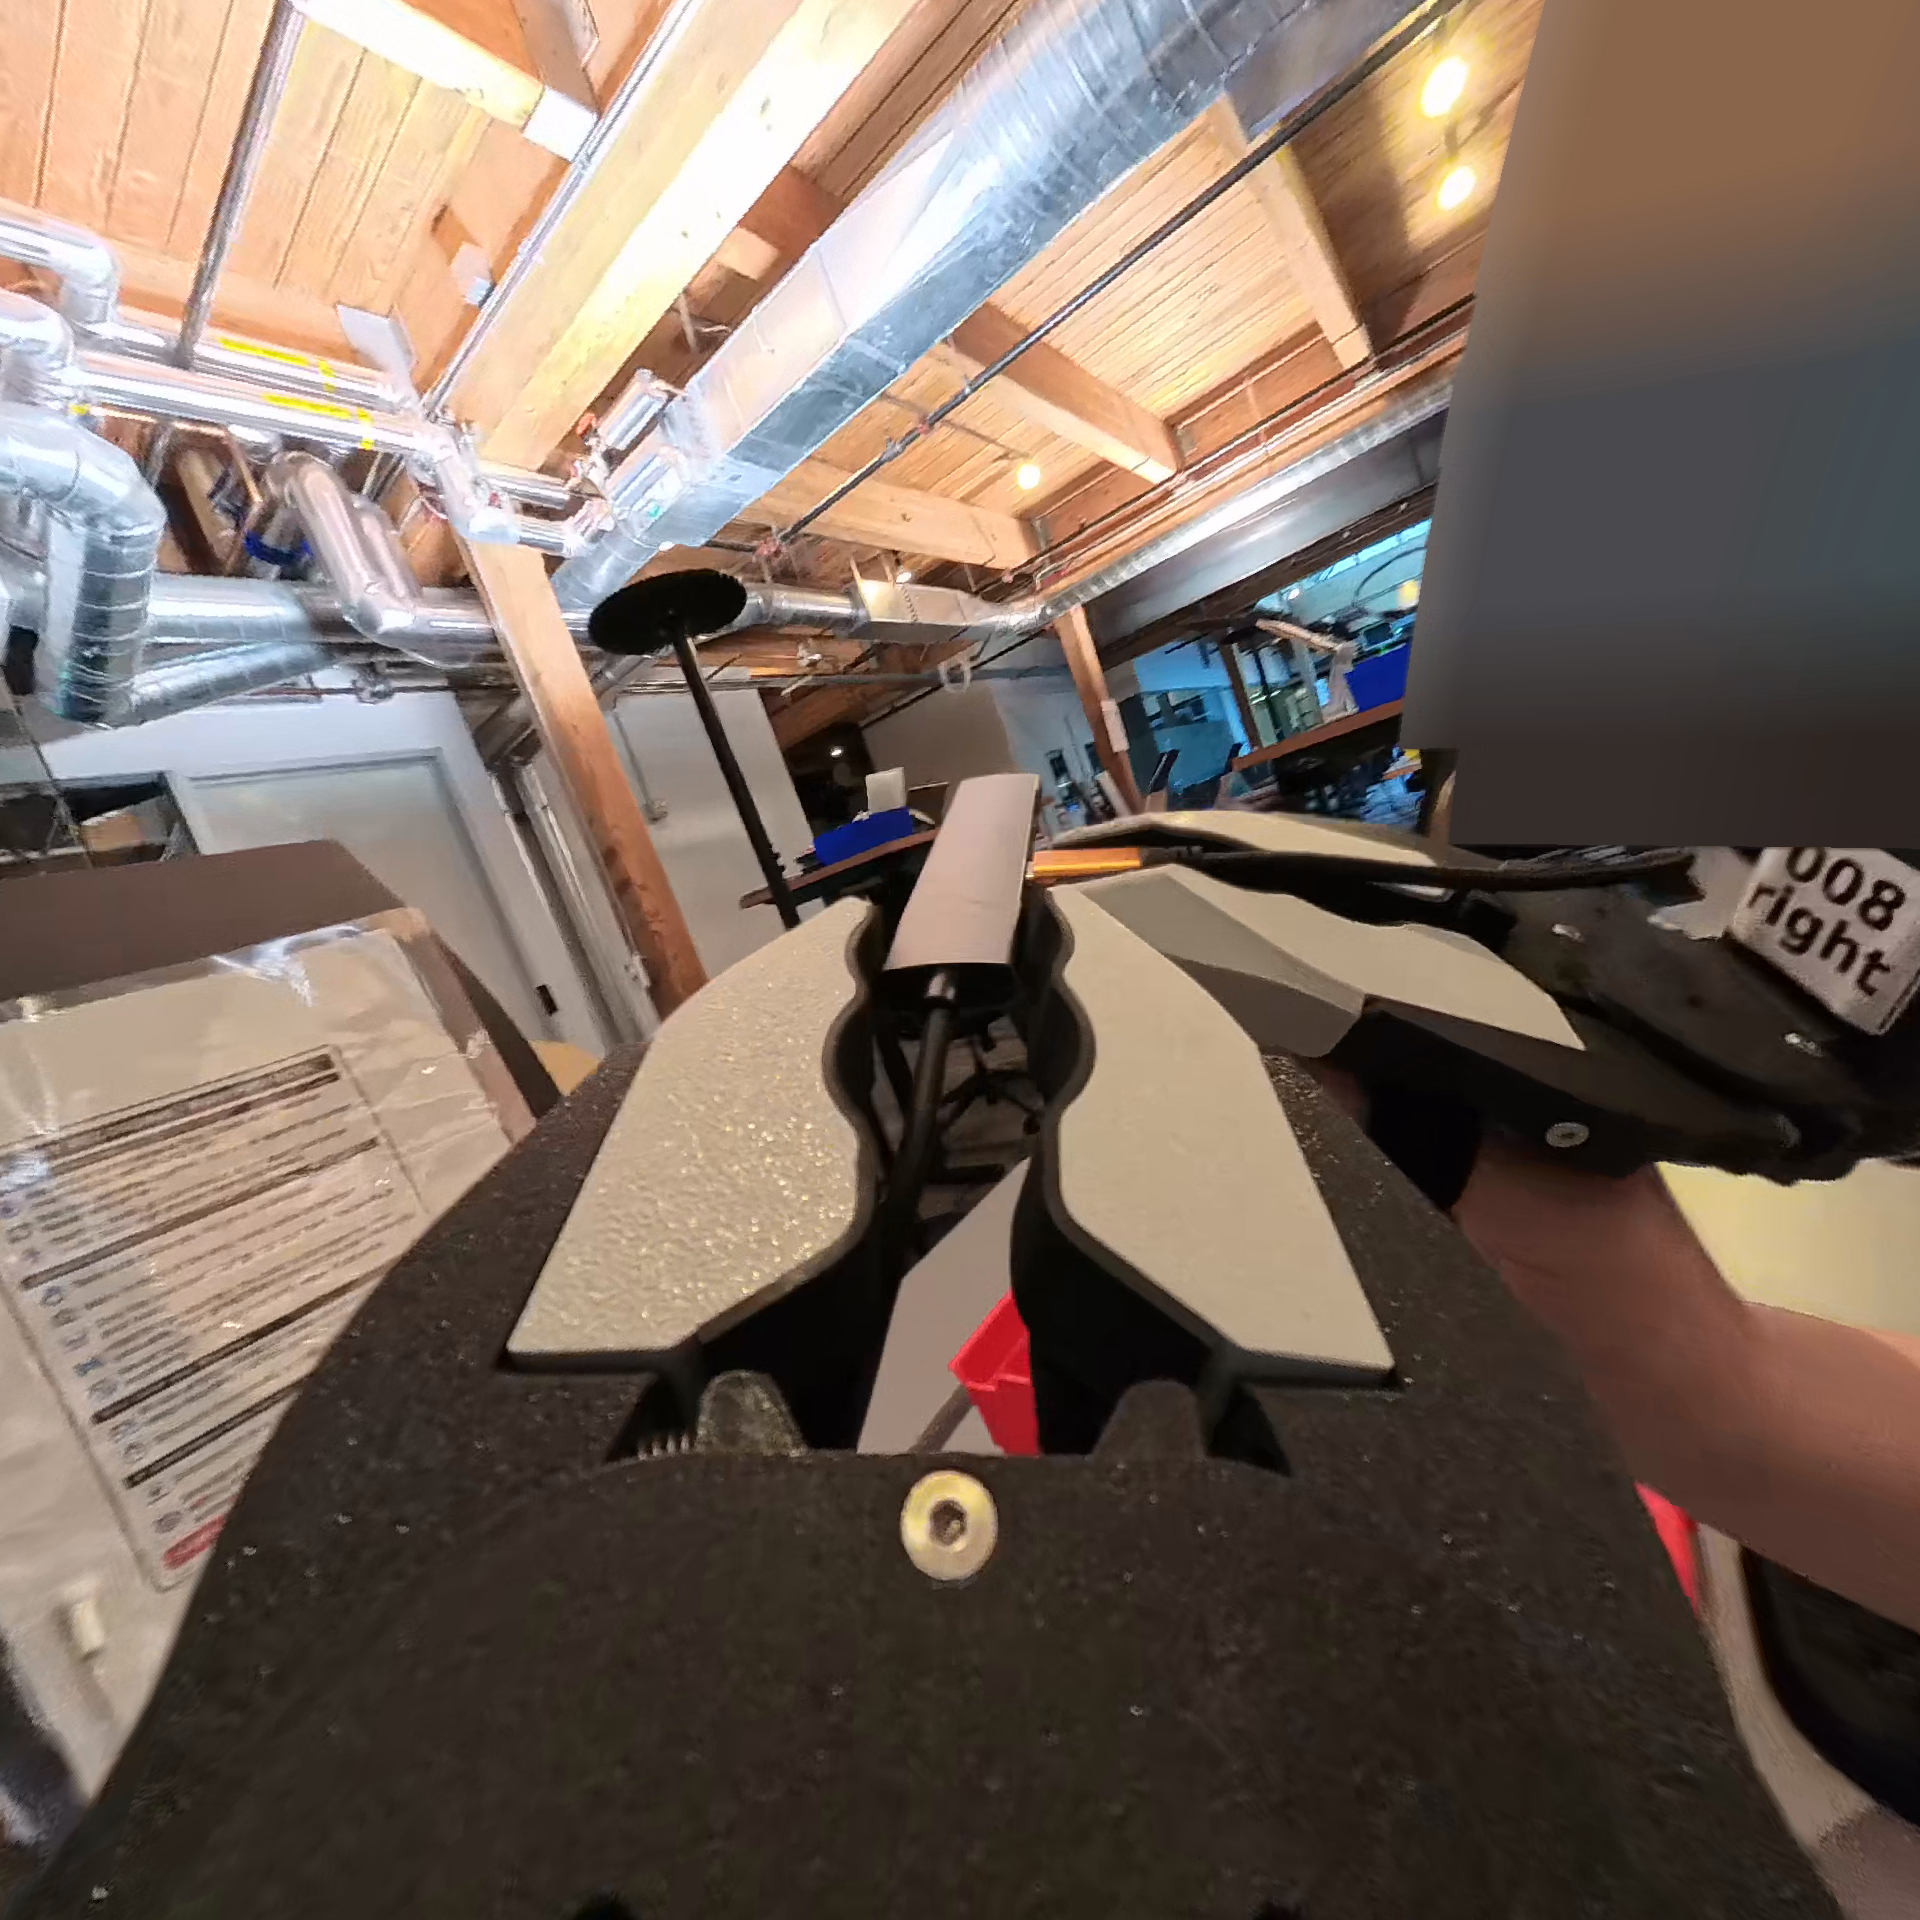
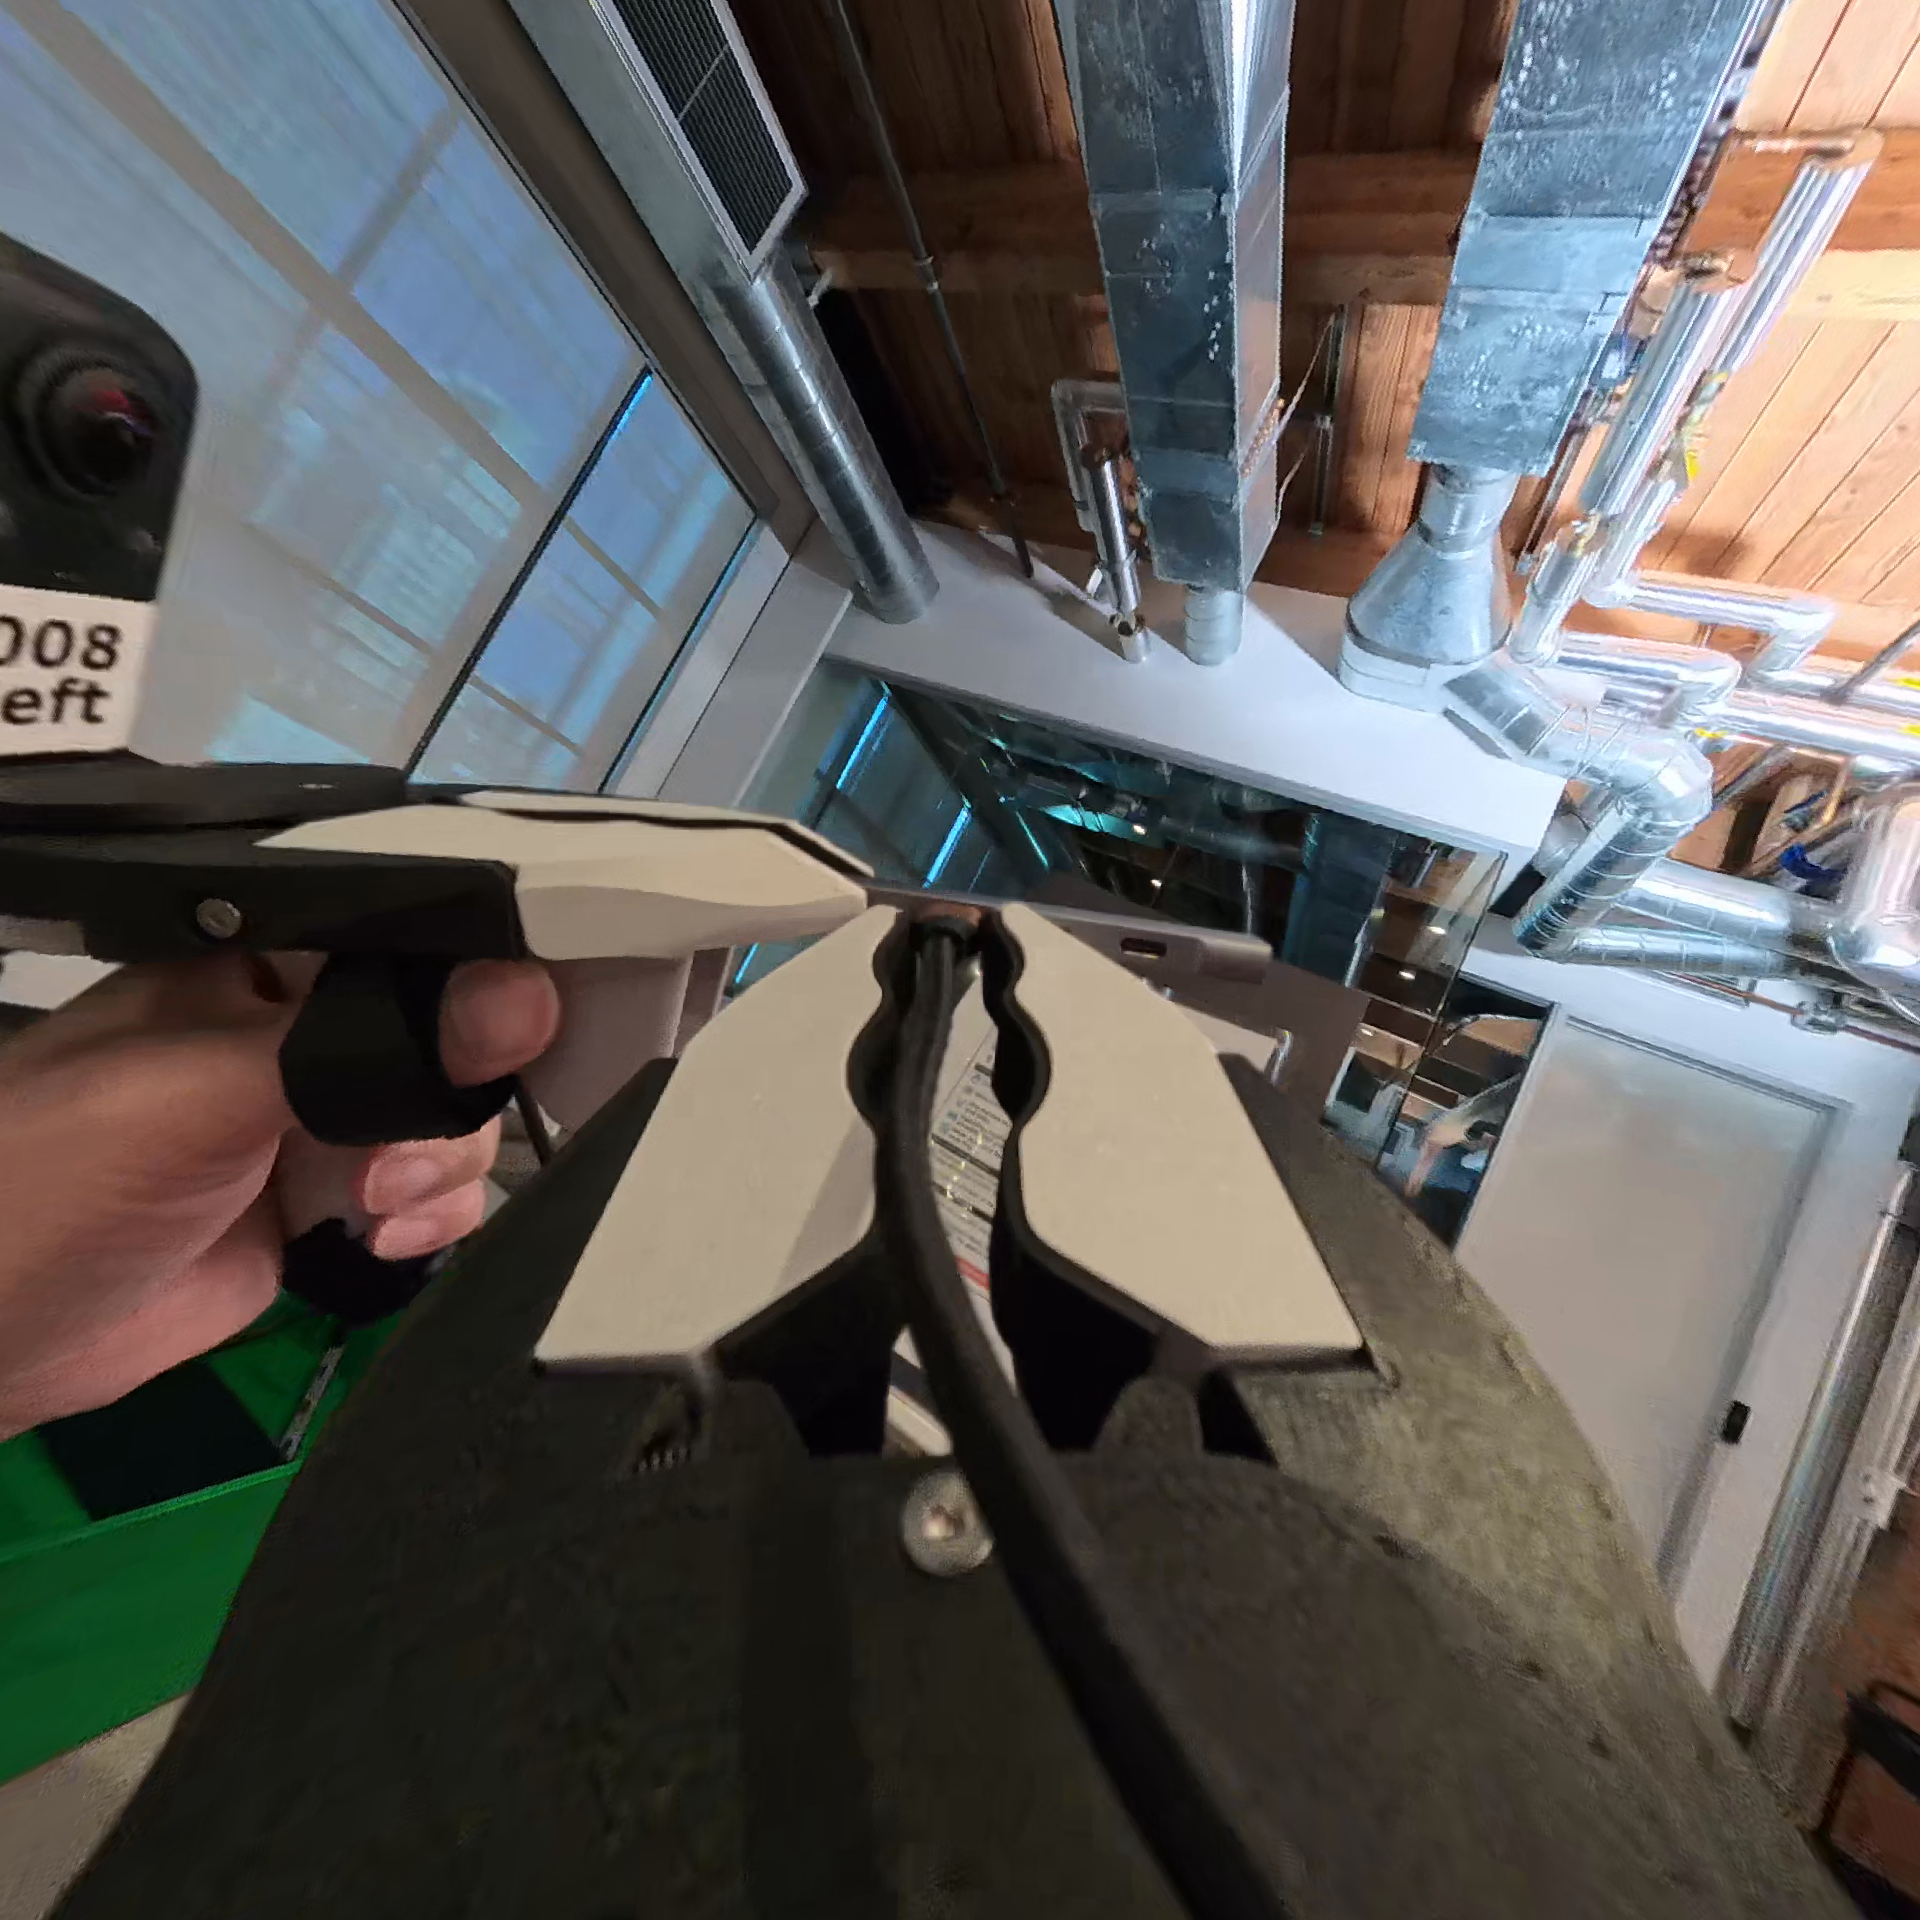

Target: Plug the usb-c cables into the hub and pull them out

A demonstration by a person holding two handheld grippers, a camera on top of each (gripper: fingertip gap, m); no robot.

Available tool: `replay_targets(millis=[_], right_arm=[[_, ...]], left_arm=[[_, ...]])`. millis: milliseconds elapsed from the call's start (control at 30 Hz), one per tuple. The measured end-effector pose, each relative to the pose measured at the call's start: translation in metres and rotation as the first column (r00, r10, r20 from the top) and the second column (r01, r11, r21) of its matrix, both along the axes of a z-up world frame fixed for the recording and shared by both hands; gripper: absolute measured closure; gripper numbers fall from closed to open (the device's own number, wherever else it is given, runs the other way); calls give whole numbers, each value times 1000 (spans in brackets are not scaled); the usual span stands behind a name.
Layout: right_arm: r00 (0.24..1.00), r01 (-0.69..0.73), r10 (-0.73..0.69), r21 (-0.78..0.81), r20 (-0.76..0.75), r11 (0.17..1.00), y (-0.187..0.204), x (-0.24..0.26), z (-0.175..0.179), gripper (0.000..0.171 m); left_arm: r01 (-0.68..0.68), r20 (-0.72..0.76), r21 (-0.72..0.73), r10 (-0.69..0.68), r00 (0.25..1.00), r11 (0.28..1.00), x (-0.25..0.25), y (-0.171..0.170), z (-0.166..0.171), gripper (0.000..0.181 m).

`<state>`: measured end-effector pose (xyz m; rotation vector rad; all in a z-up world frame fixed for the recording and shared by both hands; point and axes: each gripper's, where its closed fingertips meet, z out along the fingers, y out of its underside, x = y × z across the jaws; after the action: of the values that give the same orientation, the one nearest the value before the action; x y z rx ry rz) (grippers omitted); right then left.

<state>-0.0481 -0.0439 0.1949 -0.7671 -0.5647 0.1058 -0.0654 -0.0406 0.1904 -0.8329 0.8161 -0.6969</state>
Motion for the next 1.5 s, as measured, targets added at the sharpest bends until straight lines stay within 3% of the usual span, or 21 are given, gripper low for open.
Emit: replay_targets(millis=[300,533,633,733,967,1033,1167,1367,1500], right_arm=[[992,127,-127,-2,-6,992,1,0,0,158],[969,236,-241,84,54,968,-6,1,5,159],[993,112,-112,18,31,994,-8,-1,6,159],[989,141,-142,29,39,990,-8,-2,5,159],[1000,27,-28,-46,-14,999,-6,-1,4,158],[997,76,-76,-39,-3,996,-4,-1,4,159],[984,171,-172,25,47,985,-8,-1,5,159],[1000,-13,13,-46,-8,999,-13,-2,7,158],[999,39,-39,-20,0,999,-14,-1,8,159]], left_arm=[[-147,-57,101,154,987,984,-1,0,1,154],[-115,-32,62,117,993,991,0,-3,5,154],[-106,-35,72,109,993,992,-3,-5,7,154],[-92,-43,65,95,995,994,-3,-5,7,154],[-89,-39,68,92,995,994,-3,-4,7,154],[-120,-52,83,124,991,989,-2,-2,7,154],[-57,-47,35,59,997,998,-2,-4,8,154],[-27,-34,58,29,999,998,-2,-8,9,155],[-123,-53,142,132,990,982,-3,-12,11,154]])
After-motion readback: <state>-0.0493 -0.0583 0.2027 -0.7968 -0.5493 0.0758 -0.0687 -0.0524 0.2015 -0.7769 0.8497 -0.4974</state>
